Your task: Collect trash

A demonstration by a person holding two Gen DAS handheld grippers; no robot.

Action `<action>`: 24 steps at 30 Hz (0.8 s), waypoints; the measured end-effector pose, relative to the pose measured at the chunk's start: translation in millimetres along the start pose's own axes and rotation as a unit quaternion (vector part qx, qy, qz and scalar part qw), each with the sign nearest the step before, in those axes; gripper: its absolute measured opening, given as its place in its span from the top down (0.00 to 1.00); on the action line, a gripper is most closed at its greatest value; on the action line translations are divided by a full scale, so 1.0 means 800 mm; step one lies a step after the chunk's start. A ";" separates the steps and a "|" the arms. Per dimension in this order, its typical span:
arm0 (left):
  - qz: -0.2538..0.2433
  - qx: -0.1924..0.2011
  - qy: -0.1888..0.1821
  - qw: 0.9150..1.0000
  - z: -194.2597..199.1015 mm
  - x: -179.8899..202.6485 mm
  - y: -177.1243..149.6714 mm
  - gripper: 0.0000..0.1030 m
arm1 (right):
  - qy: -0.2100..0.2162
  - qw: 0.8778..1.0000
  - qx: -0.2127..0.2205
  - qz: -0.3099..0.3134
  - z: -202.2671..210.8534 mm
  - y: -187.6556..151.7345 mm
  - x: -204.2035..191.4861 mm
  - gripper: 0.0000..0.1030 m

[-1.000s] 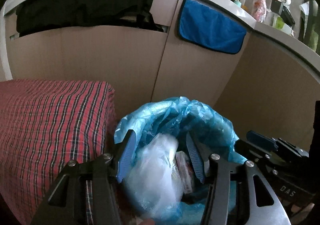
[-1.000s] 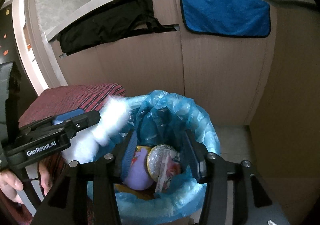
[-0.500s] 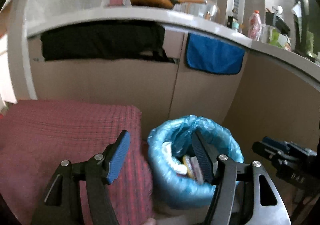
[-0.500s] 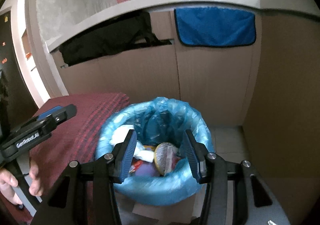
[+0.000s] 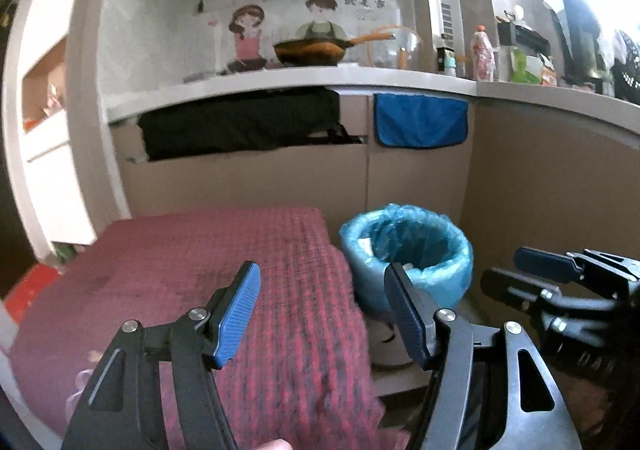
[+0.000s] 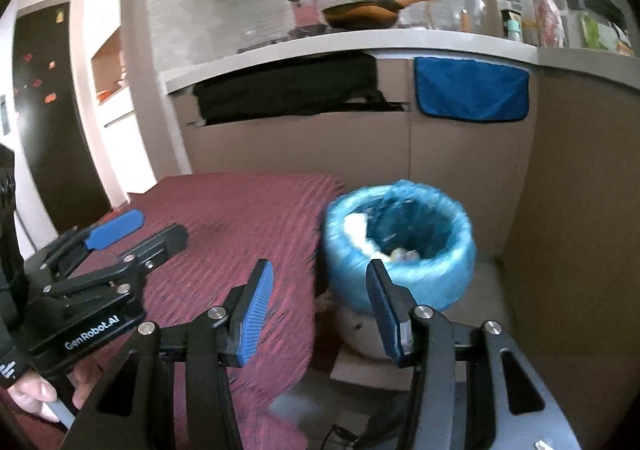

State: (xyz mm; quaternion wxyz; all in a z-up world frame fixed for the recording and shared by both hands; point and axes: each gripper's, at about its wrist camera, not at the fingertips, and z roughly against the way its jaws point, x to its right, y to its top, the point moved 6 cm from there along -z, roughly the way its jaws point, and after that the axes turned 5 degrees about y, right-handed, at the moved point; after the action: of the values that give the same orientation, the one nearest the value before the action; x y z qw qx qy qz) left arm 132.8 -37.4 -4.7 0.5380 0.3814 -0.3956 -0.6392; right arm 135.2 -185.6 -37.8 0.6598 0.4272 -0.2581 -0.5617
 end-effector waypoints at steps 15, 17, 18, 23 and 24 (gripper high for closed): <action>0.014 -0.032 0.059 0.998 0.083 -0.046 -0.052 0.37 | -0.007 0.999 0.012 0.041 0.050 -0.057 -0.077 0.52; 0.023 -0.024 0.068 0.997 0.088 -0.052 -0.052 0.37 | -0.008 0.999 0.006 0.046 0.049 -0.062 -0.082 0.52; 0.029 -0.021 0.072 0.997 0.091 -0.056 -0.053 0.37 | -0.006 0.999 0.005 0.047 0.048 -0.062 -0.083 0.52; 0.038 -0.025 0.078 0.996 0.091 -0.060 -0.056 0.37 | -0.007 0.999 0.010 0.041 0.051 -0.062 -0.082 0.52; 0.037 -0.024 0.078 0.996 0.092 -0.059 -0.056 0.37 | -0.006 0.999 0.009 0.040 0.050 -0.063 -0.083 0.52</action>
State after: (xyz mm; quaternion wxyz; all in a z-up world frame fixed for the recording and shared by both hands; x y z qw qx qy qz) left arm 54.3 21.3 -14.0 0.5998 0.4022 -0.3506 -0.5963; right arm 60.3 -133.2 -51.3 0.6766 0.4185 -0.2842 -0.5351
